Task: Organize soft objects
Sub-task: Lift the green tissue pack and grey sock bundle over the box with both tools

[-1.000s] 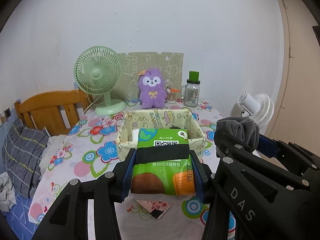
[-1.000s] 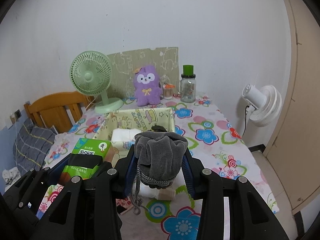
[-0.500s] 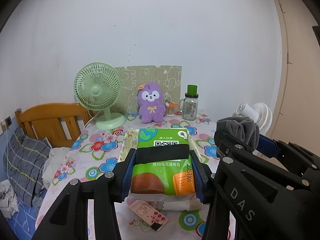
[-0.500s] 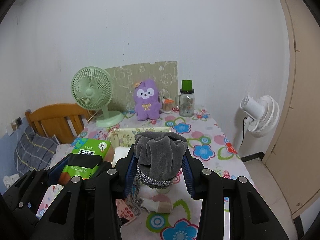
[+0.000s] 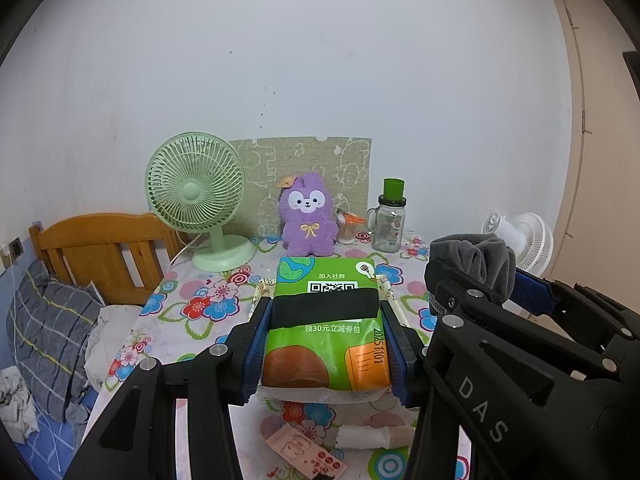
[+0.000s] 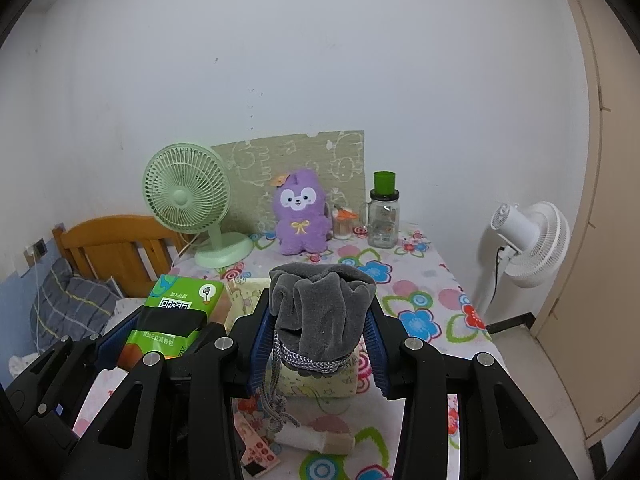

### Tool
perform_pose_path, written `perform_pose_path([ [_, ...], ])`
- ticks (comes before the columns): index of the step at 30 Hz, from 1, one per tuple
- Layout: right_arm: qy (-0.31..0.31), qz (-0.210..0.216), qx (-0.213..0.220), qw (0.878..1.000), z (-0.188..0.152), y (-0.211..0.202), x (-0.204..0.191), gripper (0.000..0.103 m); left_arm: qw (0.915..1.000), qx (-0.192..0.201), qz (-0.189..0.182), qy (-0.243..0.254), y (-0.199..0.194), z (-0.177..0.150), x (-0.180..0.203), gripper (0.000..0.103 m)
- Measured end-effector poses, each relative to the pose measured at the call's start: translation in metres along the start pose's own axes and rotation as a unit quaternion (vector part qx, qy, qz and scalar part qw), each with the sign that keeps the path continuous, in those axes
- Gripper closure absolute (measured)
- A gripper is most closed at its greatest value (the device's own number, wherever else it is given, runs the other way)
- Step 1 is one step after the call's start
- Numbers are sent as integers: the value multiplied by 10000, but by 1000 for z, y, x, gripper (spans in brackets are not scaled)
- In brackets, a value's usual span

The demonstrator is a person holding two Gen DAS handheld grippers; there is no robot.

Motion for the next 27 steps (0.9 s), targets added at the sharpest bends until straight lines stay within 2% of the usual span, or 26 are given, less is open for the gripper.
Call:
perform_pose_path([
  [27,55,79,-312,9995,18,96,19,57,9994,-344,-39,20,91,15,3,51],
])
Point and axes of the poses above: each gripper's, at about its wrist camera, not at the fingertips, and y roughly the way its jaws point, x to its right, z to its top, the point moved 7 cm from there along y, roughly the way its jaws point, and after that the axes turned 9 degrees about z, right-handed, at the moved point
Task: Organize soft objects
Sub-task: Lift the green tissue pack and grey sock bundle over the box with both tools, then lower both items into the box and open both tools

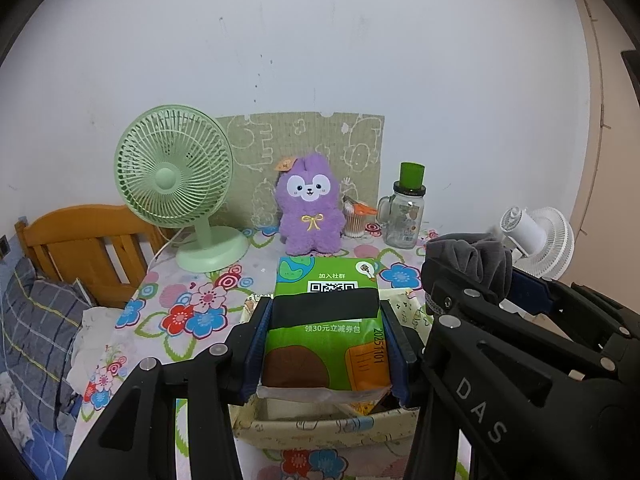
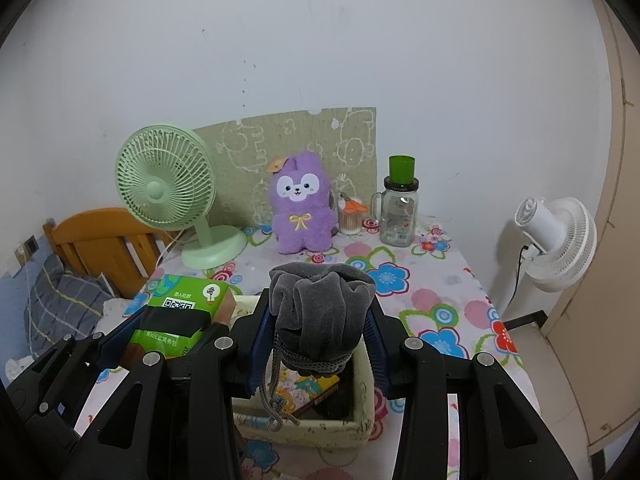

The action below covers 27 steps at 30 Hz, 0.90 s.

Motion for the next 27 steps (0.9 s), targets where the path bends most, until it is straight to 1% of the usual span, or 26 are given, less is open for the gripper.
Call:
perform_pose_path([
  [13,76,36,-311,9995,-3,48,10,57,9995,-281,-126,-57,50,-5,2,50],
  [21,169,86,-587,9981,-14,80,13,57,9982,-556,-204,-80,81,-16,0,49],
  [23,171,104,-642,9977,-16,87,12,57,9979,-616,-199,-92,86,-18,-1,46],
  [25,164,121,-681,9975,-18,91,11,57,9977,-647,-164,-85,89,-20,-2,36],
  [26,163,136,-700,9973,-19,93,11,57,9977,-658,-127,-87,90,-20,-3,34],
  [27,164,152,-717,9972,-20,95,11,57,9976,-683,-60,-81,92,-21,-4,28],
])
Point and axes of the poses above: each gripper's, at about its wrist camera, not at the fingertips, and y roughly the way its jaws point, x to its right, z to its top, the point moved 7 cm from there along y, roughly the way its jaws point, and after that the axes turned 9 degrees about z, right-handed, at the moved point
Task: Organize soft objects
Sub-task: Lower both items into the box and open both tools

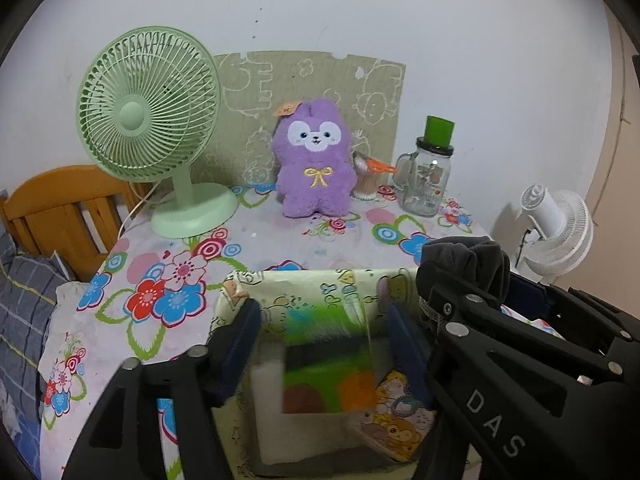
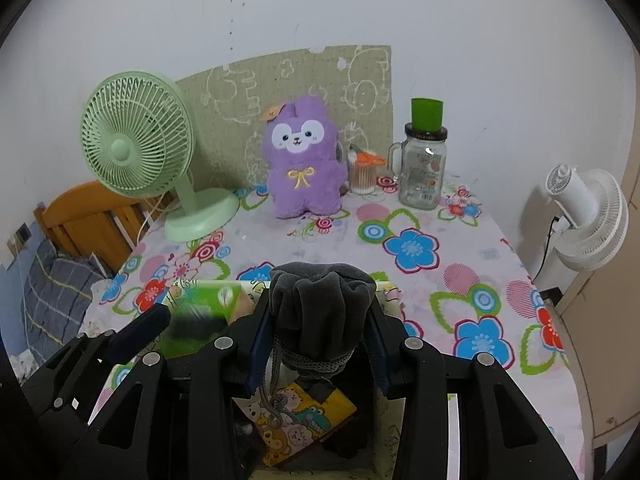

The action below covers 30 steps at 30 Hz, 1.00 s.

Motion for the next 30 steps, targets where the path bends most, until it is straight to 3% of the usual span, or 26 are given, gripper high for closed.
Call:
perform_pose_path([
  [7,21,178,-165,9997,-6,15,-4,57,9998,-167,80,70,9,-5,-6,20],
  [16,-71,139,-304,9994,-10,28,-9,51,9995,-221,193,145,14,-10,-12,19],
  [21,-52,-11,-271,9996,-9,25,-4,32,9995,-203,235,97,11,-10,-16,18],
  [30,15,12,-121,9999,-9,3,-1,20,9996,-37,272,90,-10,-7,-16,16],
])
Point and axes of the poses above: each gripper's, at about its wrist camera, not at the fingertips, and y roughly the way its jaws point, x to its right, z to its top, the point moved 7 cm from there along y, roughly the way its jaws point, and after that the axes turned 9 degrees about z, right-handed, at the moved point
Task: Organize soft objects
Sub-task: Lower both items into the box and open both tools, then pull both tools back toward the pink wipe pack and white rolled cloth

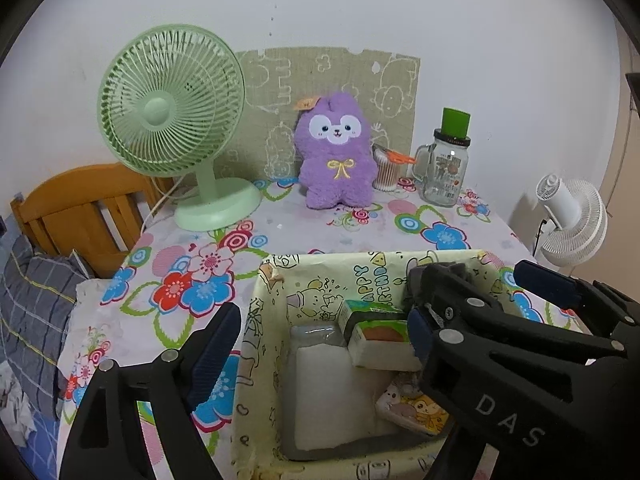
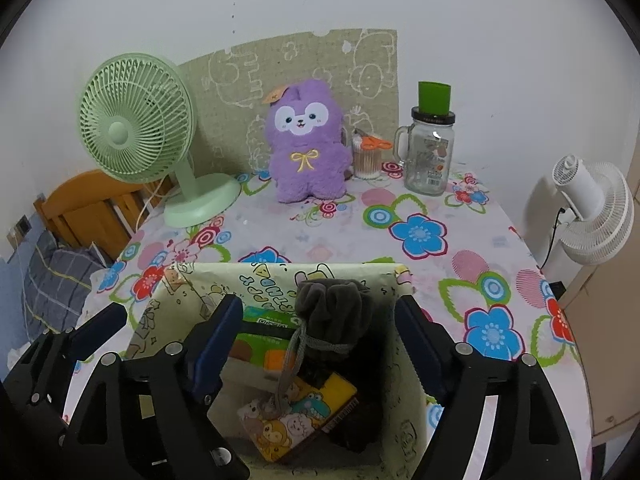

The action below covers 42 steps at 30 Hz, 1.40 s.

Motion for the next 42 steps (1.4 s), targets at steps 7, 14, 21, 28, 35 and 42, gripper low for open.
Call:
perform_pose_path([
  [7,-110,-69,211,9997,1,-29,-6,17,9999,142,-30,-47,-23,2,-3,14],
  [14,-103,-67,389,9992,0,-56,-9,12,9995,275,-100,-81,-48,2,-5,11],
  [21,-180,-83,548,9983,-3,-83,-15,8,9990,406,-163,-73,-71,0,-5,5],
  [28,-205,-67,702,9973,-8,-107,-20,5,9981,572,-208,-29,-95,-3,-3,0],
  [35,-253,-84,876,9958,-15,-133,-23,1,9973,689,-247,-72,-117,-9,-3,0],
  [42,-280,-73,992,9946,-27,-155,-27,0,9968,760,-249,-91,-136,-18,-3,0],
])
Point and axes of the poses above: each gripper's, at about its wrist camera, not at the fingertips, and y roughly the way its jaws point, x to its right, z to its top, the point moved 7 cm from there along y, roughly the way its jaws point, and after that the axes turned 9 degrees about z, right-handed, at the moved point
